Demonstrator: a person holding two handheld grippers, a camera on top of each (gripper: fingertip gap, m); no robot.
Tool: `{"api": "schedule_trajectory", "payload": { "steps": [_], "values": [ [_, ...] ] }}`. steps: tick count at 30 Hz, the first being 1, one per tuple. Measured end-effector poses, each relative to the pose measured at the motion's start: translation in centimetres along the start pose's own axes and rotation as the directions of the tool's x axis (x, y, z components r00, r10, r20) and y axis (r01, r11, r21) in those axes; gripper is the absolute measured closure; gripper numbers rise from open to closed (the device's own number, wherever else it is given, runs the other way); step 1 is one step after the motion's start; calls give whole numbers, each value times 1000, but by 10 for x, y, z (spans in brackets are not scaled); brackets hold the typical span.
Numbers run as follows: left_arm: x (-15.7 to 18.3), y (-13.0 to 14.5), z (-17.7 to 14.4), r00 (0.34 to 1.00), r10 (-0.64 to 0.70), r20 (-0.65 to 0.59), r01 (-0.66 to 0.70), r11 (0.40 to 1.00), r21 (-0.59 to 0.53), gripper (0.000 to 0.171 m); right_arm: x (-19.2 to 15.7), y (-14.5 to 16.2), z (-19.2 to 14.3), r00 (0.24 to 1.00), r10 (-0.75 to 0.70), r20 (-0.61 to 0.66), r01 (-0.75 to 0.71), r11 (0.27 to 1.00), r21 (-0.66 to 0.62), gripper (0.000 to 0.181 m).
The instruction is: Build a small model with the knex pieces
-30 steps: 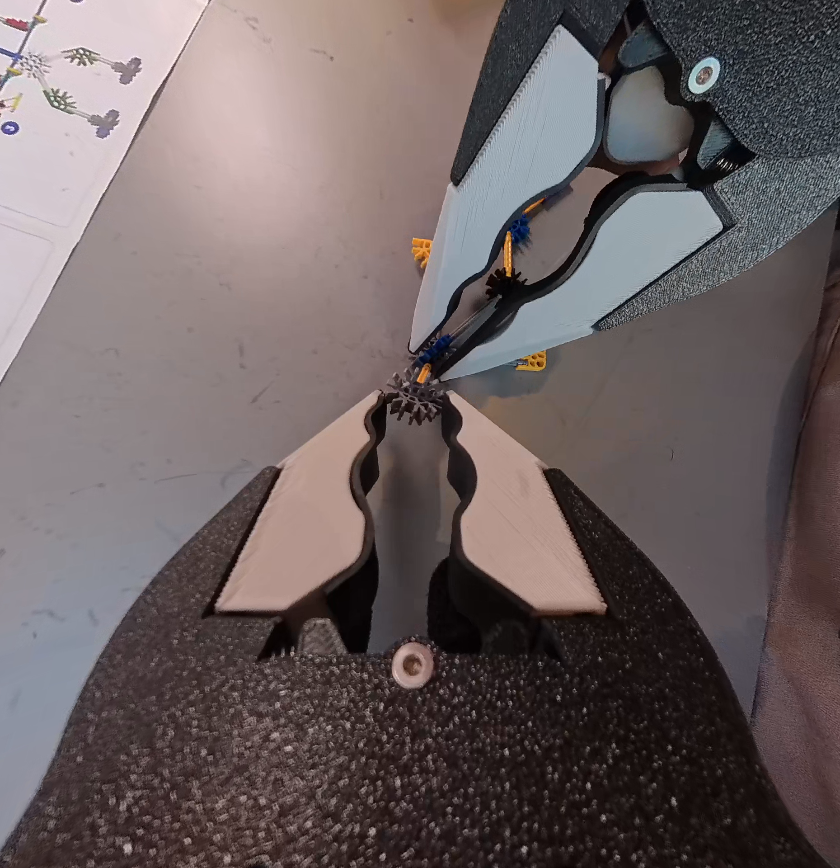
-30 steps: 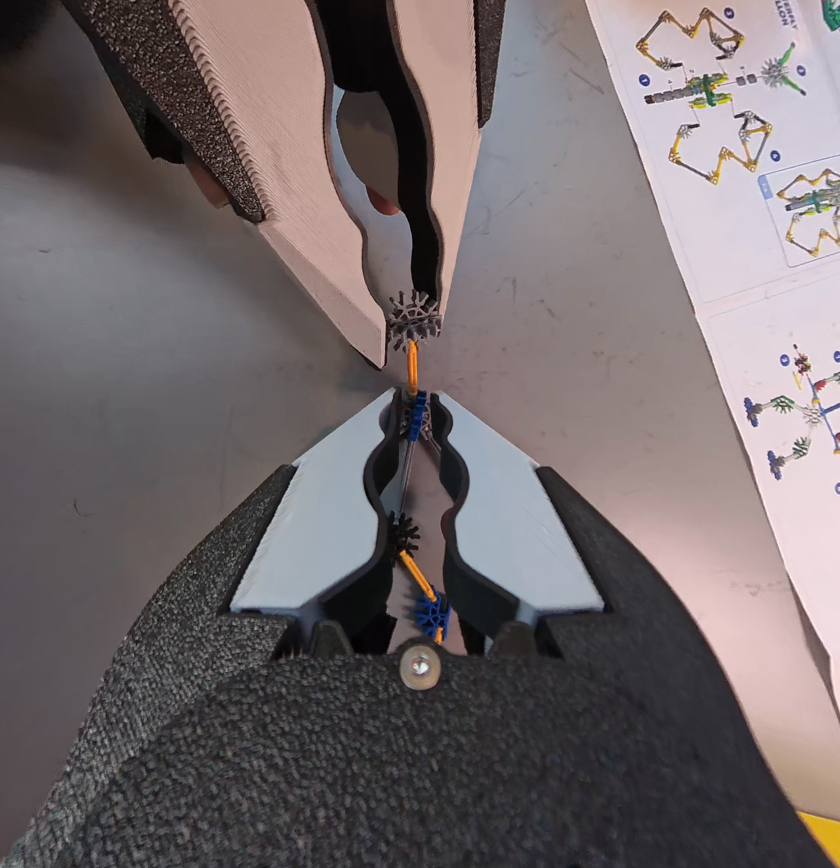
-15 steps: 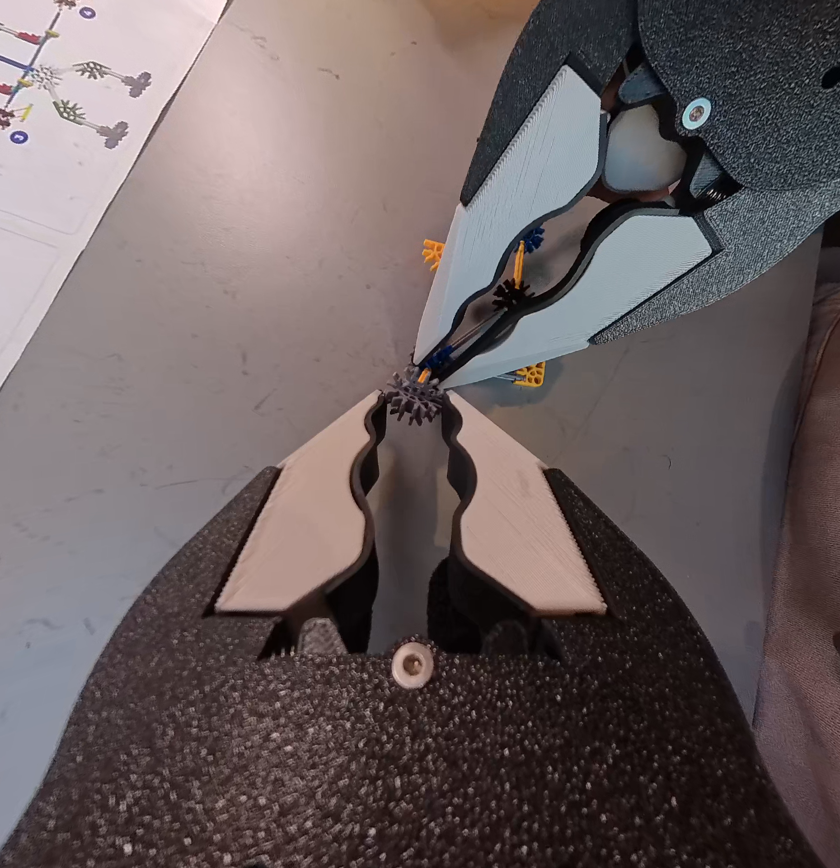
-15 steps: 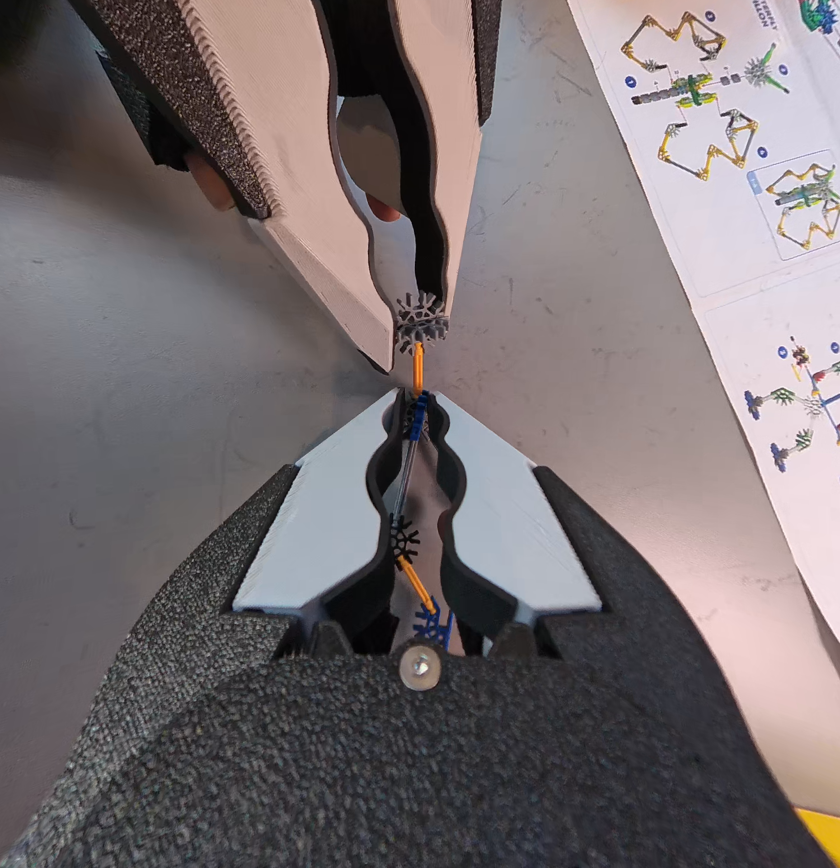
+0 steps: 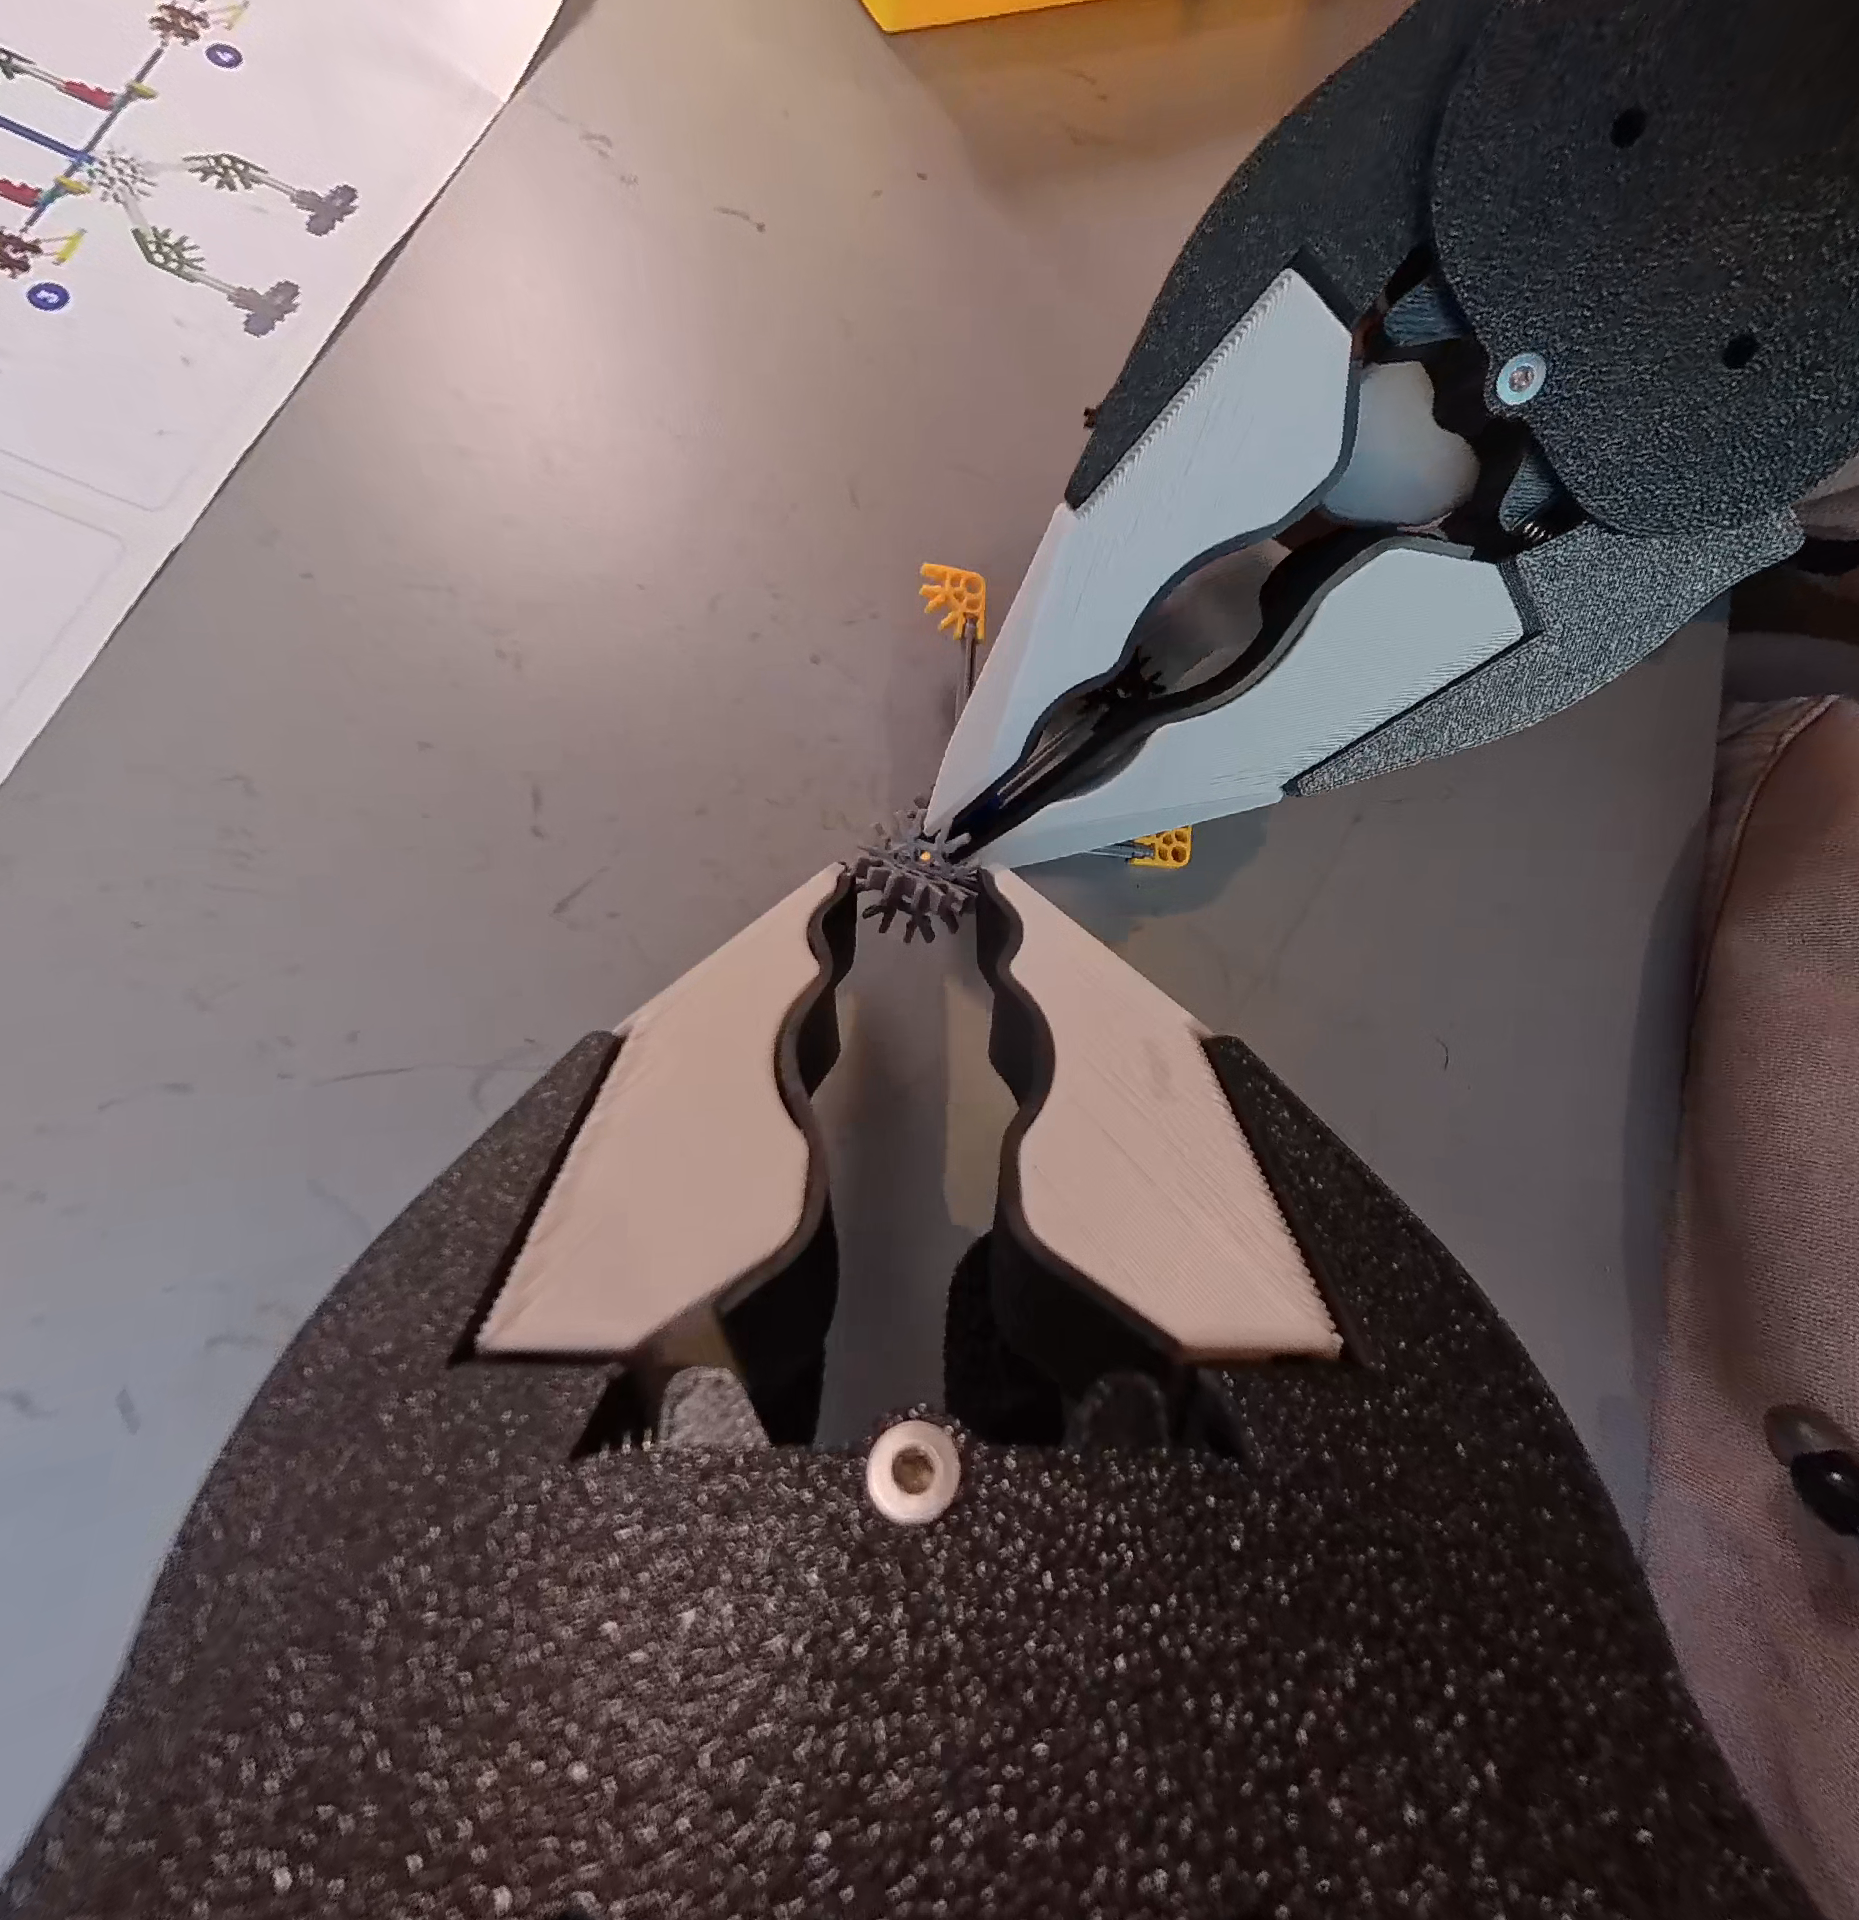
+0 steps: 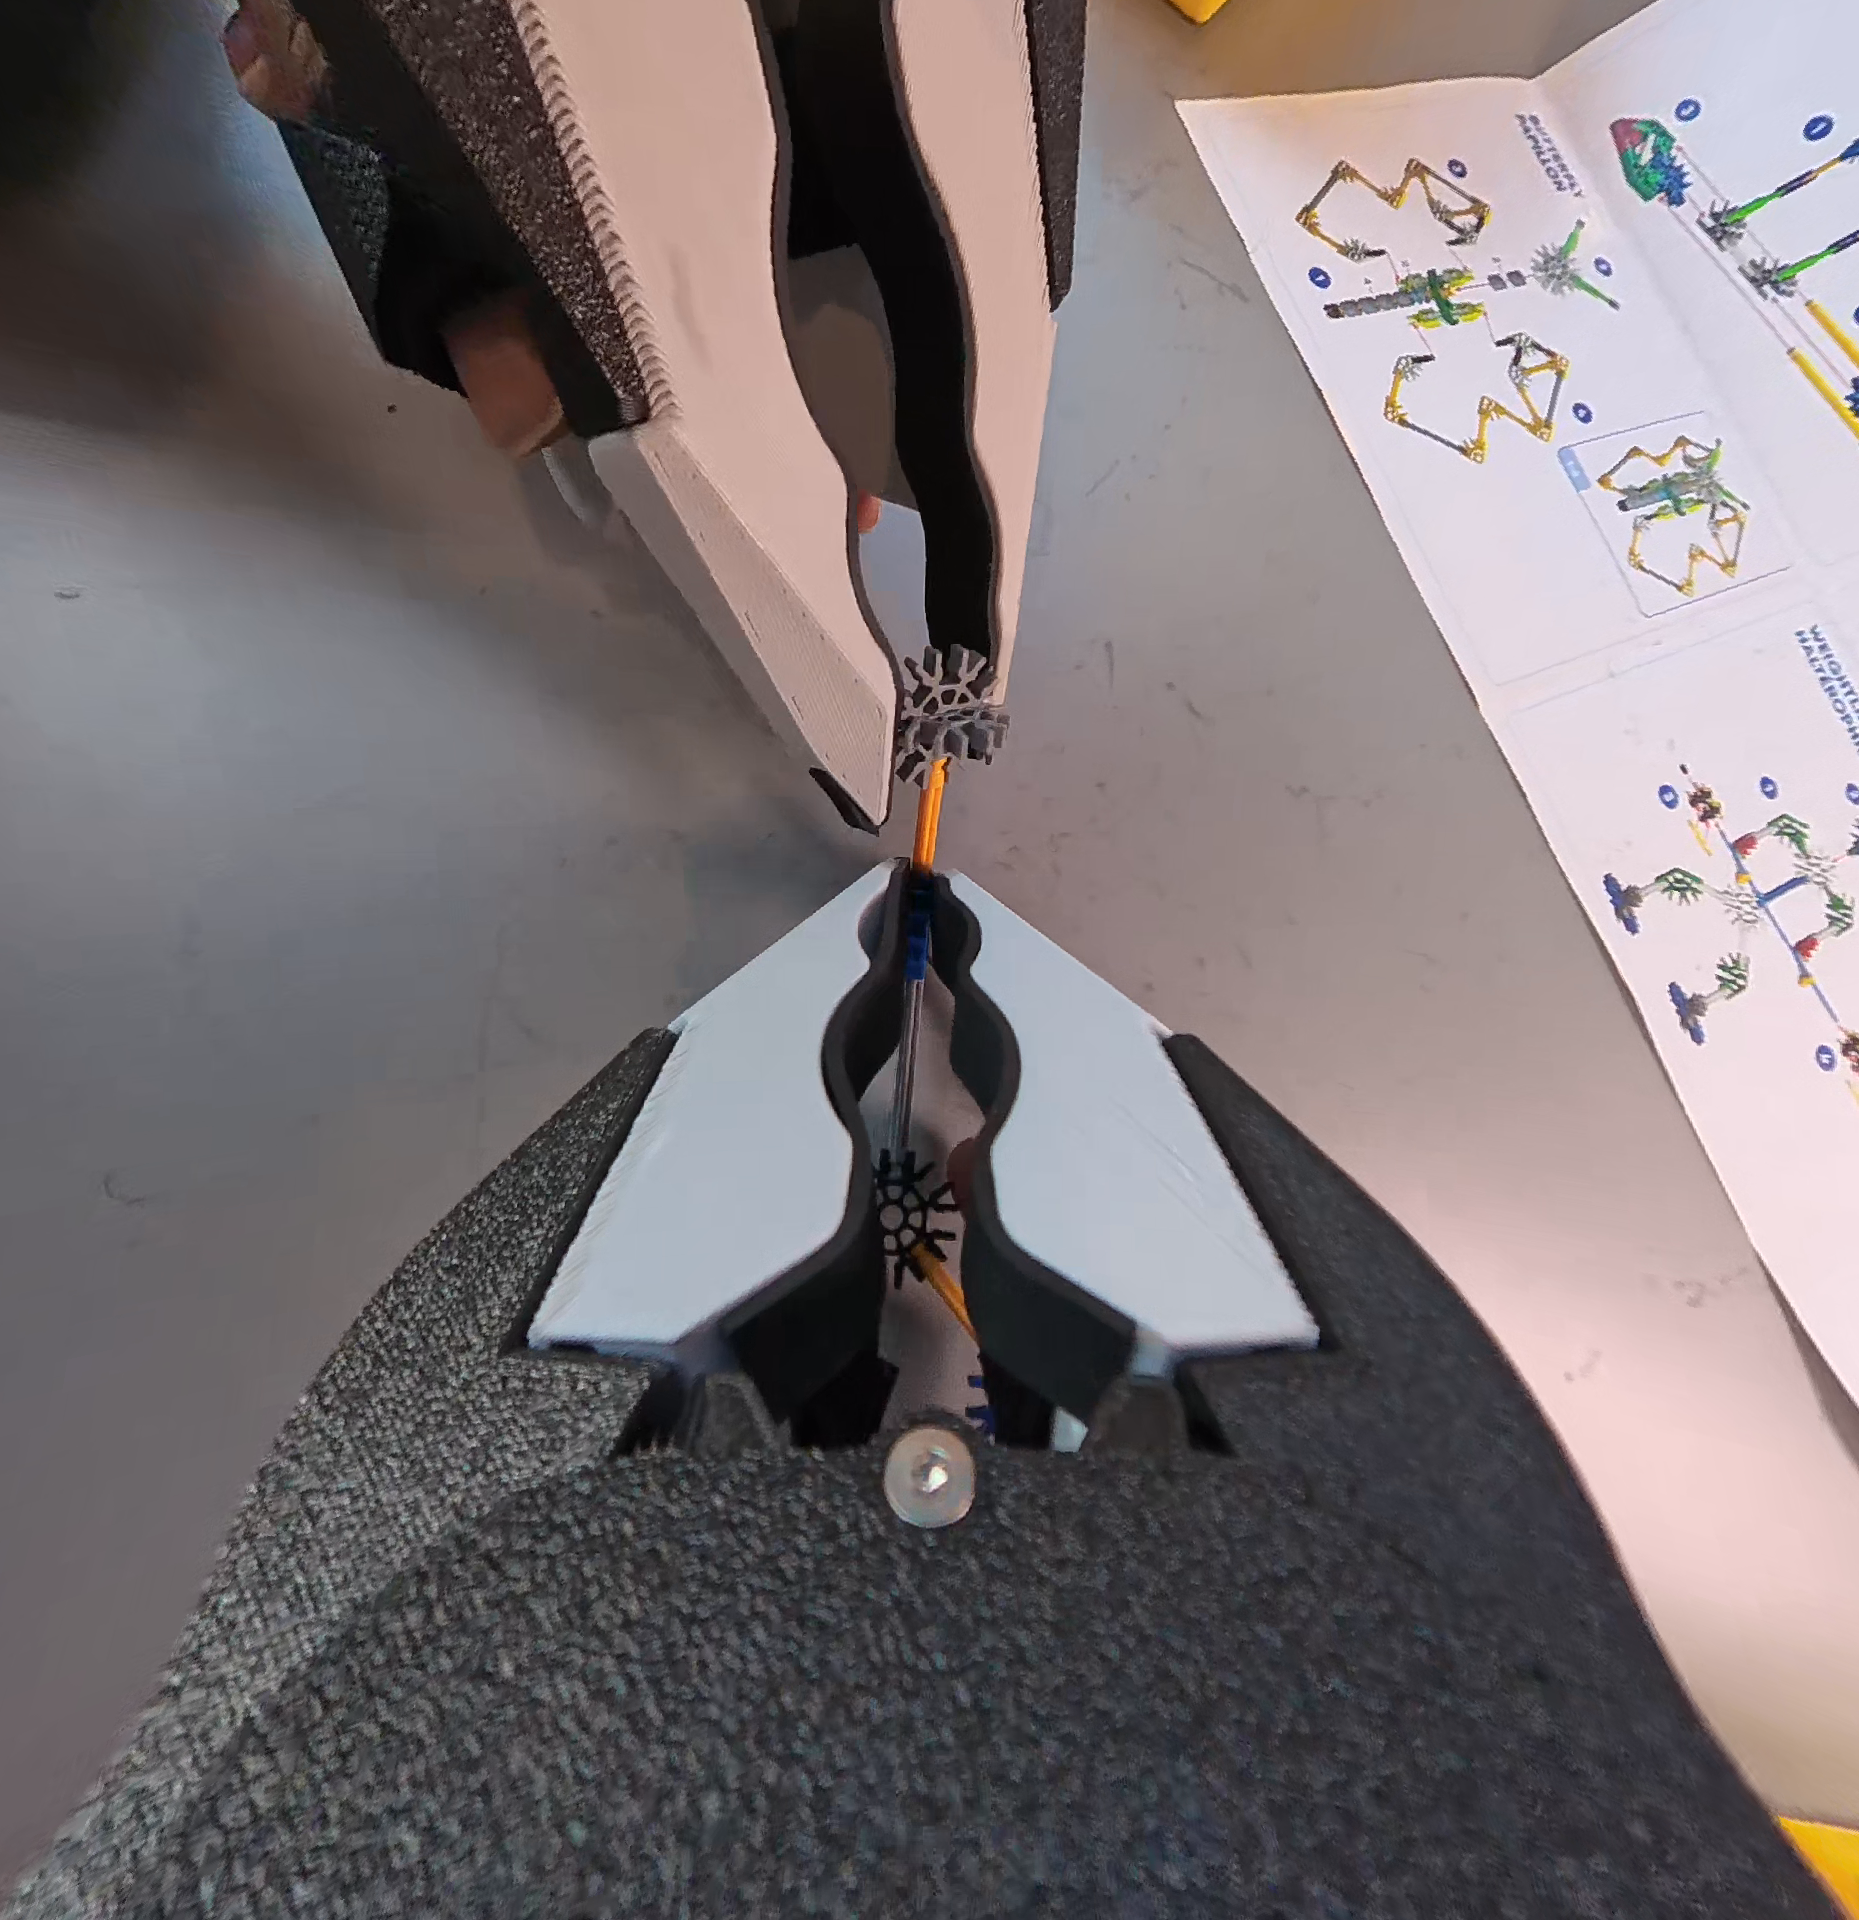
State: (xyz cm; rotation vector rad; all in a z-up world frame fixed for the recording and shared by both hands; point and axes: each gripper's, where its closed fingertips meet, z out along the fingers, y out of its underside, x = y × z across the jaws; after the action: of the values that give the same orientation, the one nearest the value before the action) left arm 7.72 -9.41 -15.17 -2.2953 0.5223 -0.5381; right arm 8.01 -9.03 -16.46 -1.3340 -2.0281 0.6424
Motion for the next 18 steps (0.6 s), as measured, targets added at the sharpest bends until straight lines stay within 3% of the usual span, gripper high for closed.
{"api": "schedule_trajectory", "payload": {
  "steps": [9, 18],
  "values": [
    [5, 8, -1, 1000, 26, -11, -26, 999, 19, 148, -6, 0, -3, 993, -111, 33, 109, 993, 52, 181],
    [11, 10, 0, 995, 96, -29, -96, 995, 20, 147, -10, 3, -6, 983, -133, 130, 128, 991, 48, 179]
  ]
}}
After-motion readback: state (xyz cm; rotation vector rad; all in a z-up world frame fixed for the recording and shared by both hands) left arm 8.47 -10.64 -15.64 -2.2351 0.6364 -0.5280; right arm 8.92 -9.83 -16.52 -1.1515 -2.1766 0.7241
